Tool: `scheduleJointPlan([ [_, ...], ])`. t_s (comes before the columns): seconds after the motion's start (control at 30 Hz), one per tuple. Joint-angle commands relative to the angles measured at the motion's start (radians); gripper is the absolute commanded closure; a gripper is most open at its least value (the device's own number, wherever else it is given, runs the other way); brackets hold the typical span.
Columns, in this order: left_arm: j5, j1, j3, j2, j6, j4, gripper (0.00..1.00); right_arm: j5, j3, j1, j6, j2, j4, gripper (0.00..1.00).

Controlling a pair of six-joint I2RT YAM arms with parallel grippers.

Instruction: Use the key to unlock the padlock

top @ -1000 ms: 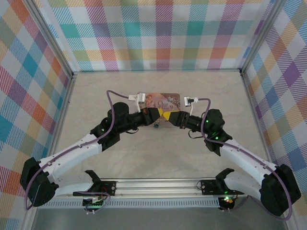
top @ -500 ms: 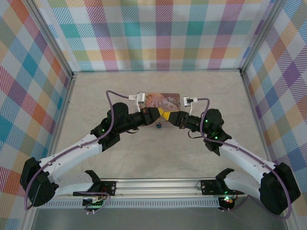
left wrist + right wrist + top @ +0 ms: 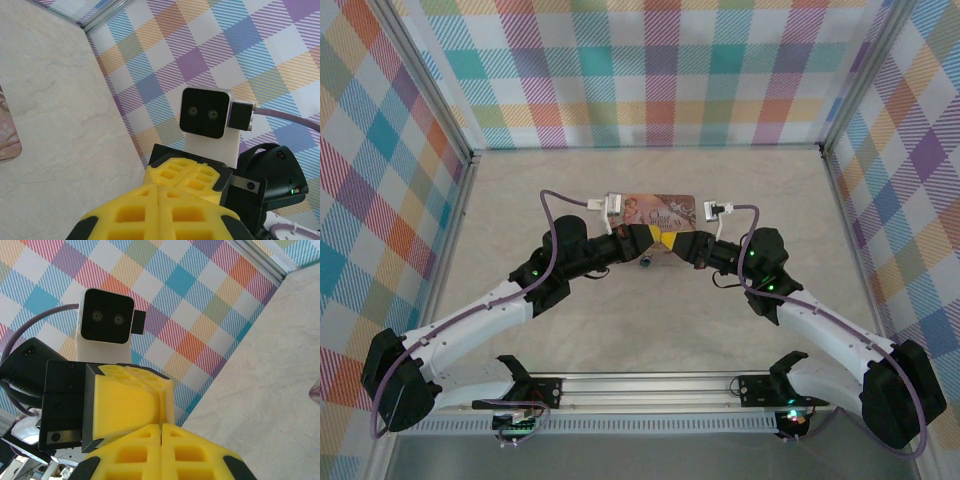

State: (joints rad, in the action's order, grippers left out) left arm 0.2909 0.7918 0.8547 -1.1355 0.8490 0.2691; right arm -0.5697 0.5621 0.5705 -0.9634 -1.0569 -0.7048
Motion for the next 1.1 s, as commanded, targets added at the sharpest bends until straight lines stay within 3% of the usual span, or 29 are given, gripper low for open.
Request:
scheduleJointPlan([
  [0.0,0.024,0.019,-0.010,0.029,0.004,0.047,0.86,-0.005,-0.012,-0.003,0.024,0.023,-0.032,1.00],
  [0.07,0.012,0.019,-0.008,0.042,-0.003,0.025,0.73,-0.010,-0.012,-0.003,0.035,0.035,-0.019,1.00],
  [0.27,0.001,0.019,0.002,0.067,-0.027,-0.019,0.73,-0.017,-0.011,-0.003,0.075,0.072,0.043,1.00],
  [0.57,0.035,0.019,0.014,0.019,-0.002,0.014,0.78,-0.019,-0.010,-0.004,0.070,0.086,0.039,1.00],
  [0.73,0.050,0.021,0.024,0.001,-0.001,0.028,0.98,-0.014,-0.016,-0.003,0.067,0.083,0.041,1.00],
  [0.83,0.045,0.021,0.027,0.003,-0.003,0.023,1.00,-0.004,-0.016,-0.003,0.070,0.087,0.053,0.99],
  [0.93,0.035,0.022,0.023,0.010,-0.008,0.014,1.00,0.017,-0.019,-0.003,0.067,0.099,0.067,0.71],
  [1.07,0.025,0.021,0.018,0.016,-0.007,0.015,1.00,0.052,-0.037,-0.004,0.046,0.121,0.035,0.57],
])
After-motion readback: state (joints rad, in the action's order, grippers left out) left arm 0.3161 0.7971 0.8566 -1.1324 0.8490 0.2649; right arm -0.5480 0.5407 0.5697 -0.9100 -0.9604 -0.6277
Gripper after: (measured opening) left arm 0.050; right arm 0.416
